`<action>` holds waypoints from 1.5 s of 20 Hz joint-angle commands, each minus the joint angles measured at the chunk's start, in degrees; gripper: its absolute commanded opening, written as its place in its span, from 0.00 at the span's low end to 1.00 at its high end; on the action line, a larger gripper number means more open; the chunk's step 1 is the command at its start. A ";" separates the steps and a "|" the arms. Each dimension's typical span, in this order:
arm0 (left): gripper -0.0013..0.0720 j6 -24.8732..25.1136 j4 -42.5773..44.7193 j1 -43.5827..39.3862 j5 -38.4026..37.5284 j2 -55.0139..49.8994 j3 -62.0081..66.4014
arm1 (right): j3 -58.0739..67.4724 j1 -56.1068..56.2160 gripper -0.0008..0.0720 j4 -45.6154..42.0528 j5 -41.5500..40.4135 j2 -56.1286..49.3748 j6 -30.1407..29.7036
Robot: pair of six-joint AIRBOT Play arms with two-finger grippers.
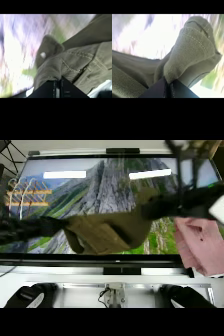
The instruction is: Fold the shirts.
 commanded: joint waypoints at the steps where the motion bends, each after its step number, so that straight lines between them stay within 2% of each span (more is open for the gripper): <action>1: 0.10 -1.29 -1.11 -3.04 12.92 -1.05 -17.94 | -18.82 -0.02 0.12 6.47 -8.76 -0.04 2.89; 4: 0.11 -1.29 -4.35 -3.87 26.27 -5.79 -21.81 | -30.45 -0.02 0.12 7.50 -25.94 -4.15 5.44; 7: 0.11 -1.33 -6.69 -3.80 37.11 -12.63 -21.18 | -31.50 -0.02 0.12 7.76 -43.71 -11.34 8.02; 9: 0.13 -1.29 -9.57 -3.80 40.61 -16.72 -20.44 | -31.50 -0.04 0.14 9.14 -55.36 -14.05 8.26; 10: 0.31 -1.27 -10.05 -3.80 40.02 -17.94 -19.78 | -31.47 -0.04 0.43 10.69 -59.91 -14.25 8.28; 11: 0.66 -1.22 -9.99 -3.63 38.42 -18.43 -18.95 | -30.82 -0.04 0.87 11.52 -62.53 -13.94 8.17; 12: 0.90 -1.03 -9.86 -3.02 37.00 -18.23 -18.23 | -29.64 -0.20 0.90 10.60 -62.93 -13.29 8.04; 14: 0.93 4.20 -9.84 0.37 30.53 -17.29 -15.56 | -26.77 -1.44 0.90 8.87 -60.72 -10.58 6.03; 16: 0.91 8.90 -8.57 6.34 19.45 -16.68 -11.58 | -23.74 -4.11 0.90 4.94 -52.68 -6.49 3.21; 17: 0.80 10.12 -5.95 9.70 12.39 -16.63 -9.46 | -22.69 -6.05 0.89 1.92 -46.10 -4.39 3.04; 18: 0.64 11.08 -2.43 12.68 5.44 -16.63 -7.91 | -22.58 -8.24 0.89 -0.61 -39.30 -2.62 2.84; 20: 0.63 10.62 4.59 16.48 -4.50 -16.68 -7.82 | -22.88 -13.99 0.89 -2.16 -23.17 -1.60 -1.09; 22: 0.62 7.82 7.41 16.98 -9.33 -16.65 -10.67 | -26.45 -18.80 0.89 2.21 -15.87 -1.60 -6.54; 24: 0.63 7.08 3.32 15.15 -9.05 -16.65 -15.74 | -32.85 -22.69 0.89 11.21 -13.90 -1.60 -11.37; 26: 0.63 7.15 -0.94 11.06 -3.39 -16.65 -21.90 | -39.04 -24.72 0.89 18.12 -15.74 -1.60 -12.85; 30: 0.63 7.10 -8.37 3.52 8.28 -16.68 -27.15 | -46.51 -25.00 0.90 23.65 -19.85 -1.62 -14.75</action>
